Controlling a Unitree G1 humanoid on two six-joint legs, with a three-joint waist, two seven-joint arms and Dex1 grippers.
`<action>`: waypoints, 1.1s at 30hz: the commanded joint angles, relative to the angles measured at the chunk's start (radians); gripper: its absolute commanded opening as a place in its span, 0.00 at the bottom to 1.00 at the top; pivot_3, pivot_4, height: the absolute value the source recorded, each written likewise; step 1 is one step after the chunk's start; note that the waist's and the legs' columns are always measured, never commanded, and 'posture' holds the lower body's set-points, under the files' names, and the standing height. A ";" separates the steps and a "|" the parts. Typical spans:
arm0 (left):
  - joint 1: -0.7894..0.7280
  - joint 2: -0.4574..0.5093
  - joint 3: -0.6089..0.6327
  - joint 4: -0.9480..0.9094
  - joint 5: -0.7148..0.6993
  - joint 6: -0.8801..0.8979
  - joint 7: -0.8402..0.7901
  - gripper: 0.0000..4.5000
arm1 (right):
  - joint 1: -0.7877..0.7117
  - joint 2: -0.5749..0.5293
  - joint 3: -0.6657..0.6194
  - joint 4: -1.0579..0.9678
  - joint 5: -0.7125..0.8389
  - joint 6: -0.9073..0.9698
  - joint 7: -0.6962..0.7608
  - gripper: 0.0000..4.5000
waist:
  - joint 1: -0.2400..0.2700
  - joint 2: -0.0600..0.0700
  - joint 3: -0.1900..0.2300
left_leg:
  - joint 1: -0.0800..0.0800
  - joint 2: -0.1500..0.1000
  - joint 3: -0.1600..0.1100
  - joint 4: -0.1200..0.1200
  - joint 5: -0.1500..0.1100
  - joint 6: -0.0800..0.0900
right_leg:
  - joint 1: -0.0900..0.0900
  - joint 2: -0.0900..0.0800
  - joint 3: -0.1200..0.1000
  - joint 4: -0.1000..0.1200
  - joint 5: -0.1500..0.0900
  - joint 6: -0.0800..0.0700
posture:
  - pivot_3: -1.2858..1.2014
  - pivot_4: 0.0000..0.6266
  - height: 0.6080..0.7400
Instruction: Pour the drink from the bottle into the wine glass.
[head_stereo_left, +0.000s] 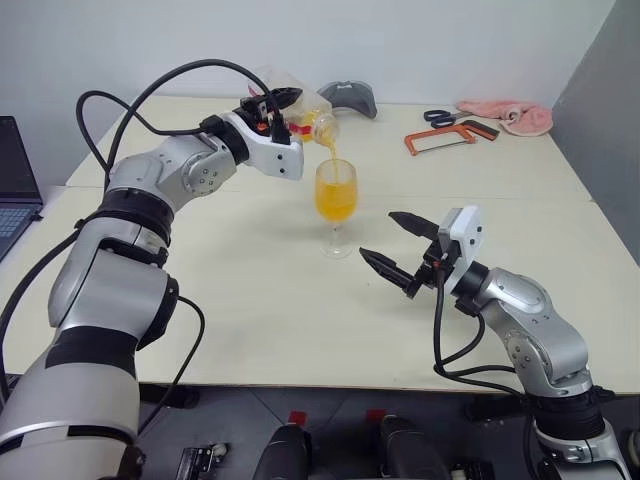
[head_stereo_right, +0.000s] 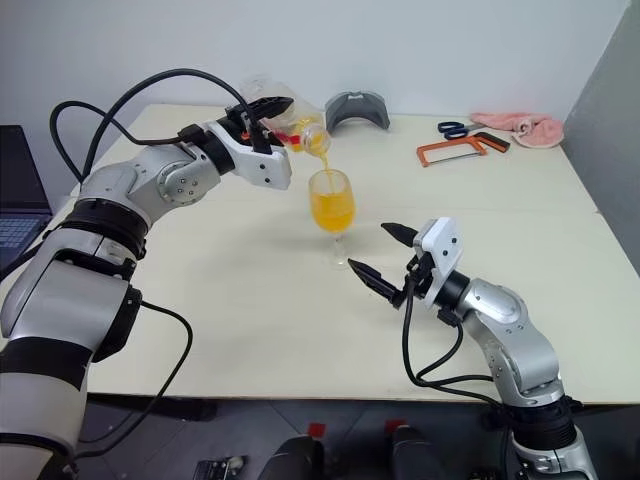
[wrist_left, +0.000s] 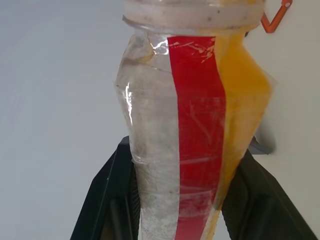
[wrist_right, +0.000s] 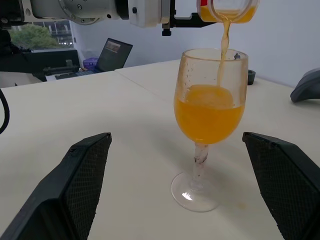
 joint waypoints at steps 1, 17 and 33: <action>-0.006 -0.007 0.049 -0.010 -0.069 -0.005 -0.035 0.38 | -0.007 0.004 0.000 -0.043 0.002 -0.018 -0.002 1.00 | 0.000 0.000 0.000 | 0.000 0.000 0.000 0.000 0.000 0.000 | 0.000 0.000 0.000 0.000 0.000 0.000 | 0.52 0.24 1.00; 0.155 -0.120 0.363 -0.153 -0.559 0.236 -0.419 0.38 | -0.034 0.002 0.000 -0.019 -0.019 -0.050 0.011 1.00 | -0.004 0.000 0.000 | 0.000 0.001 0.000 0.001 0.000 0.000 | 0.000 0.000 0.000 0.001 0.000 0.000 | 0.52 0.24 1.00; 0.646 -0.153 0.753 -0.618 -0.994 0.745 -0.447 0.38 | -0.116 -0.015 0.130 -0.085 -0.014 0.069 0.057 1.00 | -0.027 0.000 -0.001 | 0.001 0.004 -0.008 0.002 0.002 -0.003 | 0.000 -0.001 0.000 0.003 0.000 0.000 | 0.52 0.24 1.00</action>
